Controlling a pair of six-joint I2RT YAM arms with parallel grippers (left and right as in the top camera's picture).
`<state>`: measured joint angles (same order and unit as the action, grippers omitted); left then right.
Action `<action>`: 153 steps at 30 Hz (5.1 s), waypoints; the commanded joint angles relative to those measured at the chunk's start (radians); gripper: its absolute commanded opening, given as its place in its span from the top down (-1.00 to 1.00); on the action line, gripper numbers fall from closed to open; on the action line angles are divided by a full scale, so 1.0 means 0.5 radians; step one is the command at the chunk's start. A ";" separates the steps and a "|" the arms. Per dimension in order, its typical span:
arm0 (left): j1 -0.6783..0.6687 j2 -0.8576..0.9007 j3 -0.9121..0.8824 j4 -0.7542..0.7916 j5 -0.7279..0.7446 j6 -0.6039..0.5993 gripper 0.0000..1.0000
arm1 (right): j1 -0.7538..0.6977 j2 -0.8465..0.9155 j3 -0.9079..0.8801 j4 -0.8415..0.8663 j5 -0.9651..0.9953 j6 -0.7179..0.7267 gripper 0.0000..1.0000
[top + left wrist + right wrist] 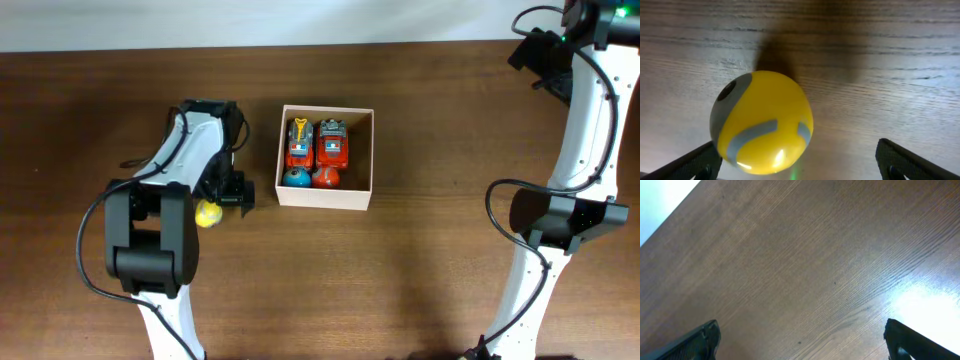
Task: Pack container
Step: 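Lower the left gripper onto the yellow ball and grasp it, then carry the yellow ball into the box and release it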
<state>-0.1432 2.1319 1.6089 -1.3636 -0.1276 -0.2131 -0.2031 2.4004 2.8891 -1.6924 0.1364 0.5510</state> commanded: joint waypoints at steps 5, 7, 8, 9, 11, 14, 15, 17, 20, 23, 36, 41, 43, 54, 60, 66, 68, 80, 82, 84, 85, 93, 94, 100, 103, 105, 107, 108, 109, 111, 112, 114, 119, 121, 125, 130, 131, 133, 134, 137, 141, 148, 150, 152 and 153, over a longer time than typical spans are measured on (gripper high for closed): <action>0.008 -0.031 -0.014 0.089 -0.066 0.102 -1.00 | -0.001 -0.050 0.031 -0.011 0.004 0.022 -0.98; 0.008 -0.031 -0.014 0.103 -0.101 0.102 -1.00 | -0.001 -0.050 0.031 -0.011 0.004 0.022 -0.98; 0.009 -0.031 -0.014 0.105 -0.114 0.102 -1.00 | -0.001 -0.050 0.031 -0.011 0.004 0.022 -0.98; 0.010 -0.031 -0.015 0.108 -0.122 0.102 -1.00 | -0.001 -0.050 0.031 -0.011 0.004 0.022 -0.98; 0.013 -0.031 -0.022 0.113 -0.121 0.102 -1.00 | -0.001 -0.050 0.031 -0.011 0.004 0.022 -0.98; 0.020 -0.031 -0.057 0.146 -0.148 0.102 -1.00 | -0.001 -0.050 0.031 -0.011 0.004 0.022 -0.98; 0.023 -0.031 -0.081 0.169 -0.151 0.102 -0.99 | -0.001 -0.050 0.031 -0.011 0.004 0.022 -0.98; 0.027 -0.031 -0.122 0.201 -0.150 0.101 -0.99 | -0.001 -0.050 0.031 -0.011 0.004 0.022 -0.98; 0.027 -0.031 -0.175 0.230 -0.143 0.101 -0.86 | -0.001 -0.050 0.031 -0.011 0.004 0.022 -0.97; 0.027 -0.031 -0.202 0.250 -0.142 0.100 -0.64 | -0.001 -0.050 0.031 -0.011 0.004 0.022 -0.98; 0.027 -0.031 -0.169 0.304 0.090 0.099 0.17 | -0.001 -0.050 0.031 -0.005 0.004 0.022 -0.98; 0.024 -0.031 0.059 0.289 0.336 0.102 0.17 | -0.001 -0.050 0.031 -0.006 0.004 0.022 -0.98; 0.024 -0.031 0.211 0.249 0.401 0.117 0.17 | -0.001 -0.050 0.031 -0.005 0.004 0.022 -0.98; -0.166 -0.031 0.990 0.046 1.006 0.716 0.18 | -0.001 -0.050 0.031 -0.005 0.004 0.022 -0.98; -0.365 -0.031 1.000 -0.032 0.968 0.887 0.18 | -0.001 -0.050 0.031 -0.005 0.004 0.022 -0.98; -0.538 -0.031 0.999 -0.072 0.646 0.885 0.16 | -0.001 -0.050 0.031 -0.005 0.004 0.023 -0.98; -0.559 -0.031 0.999 -0.080 0.641 0.885 0.02 | -0.001 -0.050 0.031 -0.006 0.004 0.022 -0.98; -0.559 -0.031 0.999 -0.094 0.640 0.886 -0.99 | -0.001 -0.050 0.031 -0.005 0.004 0.022 -0.98; -0.559 -0.031 0.999 -0.089 0.630 0.886 -0.99 | -0.001 -0.050 0.031 -0.005 0.004 0.022 -0.98; -0.559 -0.031 0.999 -0.085 0.626 0.886 -0.99 | -0.001 -0.050 0.031 -0.005 0.004 0.022 -0.98; -0.560 -0.031 0.999 -0.084 0.626 0.886 -0.99 | -0.001 -0.050 0.031 -0.005 0.004 0.022 -0.98; -0.560 -0.031 0.999 -0.062 0.626 0.886 -0.64 | -0.001 -0.050 0.031 -0.005 0.004 0.022 -0.98; -0.559 -0.031 0.999 -0.054 0.626 0.886 -0.49 | -0.001 -0.050 0.031 -0.005 0.004 0.022 -0.98; -0.560 0.008 0.975 -0.016 0.626 0.885 0.46 | -0.001 -0.050 0.031 -0.005 0.004 0.022 -0.98; -0.560 0.017 0.903 0.020 0.623 0.885 0.46 | -0.001 -0.050 0.031 -0.005 0.004 0.022 -0.98; -0.560 0.027 0.855 0.043 0.589 0.883 0.51 | -0.001 -0.050 0.031 -0.005 0.004 0.022 -0.98; -0.560 0.030 0.793 0.087 0.513 0.845 0.54 | -0.001 -0.050 0.031 -0.005 0.004 0.022 -0.98; -0.560 0.030 0.764 0.107 0.470 0.822 0.54 | -0.001 -0.050 0.031 -0.005 0.004 0.022 -0.98; -0.560 0.030 0.743 0.123 0.446 0.816 0.54 | -0.001 -0.050 0.031 -0.006 0.004 0.022 -0.98; -0.559 0.031 0.701 0.156 0.420 0.816 0.55 | -0.001 -0.050 0.031 -0.005 0.004 0.022 -0.98; -0.559 0.031 0.689 0.166 0.415 0.816 0.54 | -0.001 -0.050 0.031 -0.005 0.004 0.022 -0.98; -0.559 0.031 0.671 0.190 0.410 0.816 0.54 | -0.001 -0.050 0.031 -0.005 0.004 0.022 -0.98; -0.559 0.032 0.639 0.214 0.409 0.817 0.55 | -0.001 -0.050 0.031 -0.005 0.004 0.022 -0.98; -0.559 0.034 0.620 0.224 0.401 0.818 0.54 | -0.001 -0.050 0.031 -0.005 0.004 0.022 -0.98; -0.559 0.034 0.581 0.257 0.378 0.818 0.55 | -0.001 -0.050 0.031 -0.005 0.004 0.022 -0.98; -0.559 0.043 0.537 0.283 0.379 0.818 0.54 | -0.001 -0.050 0.031 -0.005 0.004 0.022 -0.98; -0.559 0.046 0.526 0.288 0.378 0.818 0.54 | -0.001 -0.050 0.031 -0.005 0.004 0.022 -0.98; -0.559 0.046 0.503 0.298 0.379 0.818 0.54 | -0.001 -0.050 0.031 -0.005 0.004 0.022 -0.98; -0.559 0.046 0.492 0.304 0.379 0.817 0.54 | -0.001 -0.050 0.031 -0.005 0.004 0.022 -0.98; -0.559 0.053 0.480 0.312 0.379 0.818 0.55 | -0.001 -0.050 0.031 -0.005 0.004 0.022 -0.98; -0.559 0.054 0.480 0.315 0.378 0.818 0.54 | -0.001 -0.050 0.031 -0.005 0.004 0.022 -0.98; -0.559 0.054 0.485 0.317 0.379 0.817 0.55 | -0.001 -0.050 0.031 -0.005 0.004 0.022 -0.98; -0.560 0.053 0.499 0.311 0.380 0.817 0.55 | -0.001 -0.050 0.031 -0.005 0.004 0.023 -0.98; -0.560 0.053 0.532 0.285 0.380 0.816 0.55 | -0.001 -0.050 0.031 -0.005 0.004 0.022 -0.98; -0.560 0.053 0.556 0.262 0.380 0.816 0.55 | -0.001 -0.050 0.031 -0.005 0.004 0.022 -0.98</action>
<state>-0.4271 2.1365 1.8606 -1.2144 0.0696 0.2050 -0.2031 2.4004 2.8891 -1.6924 0.1364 0.5529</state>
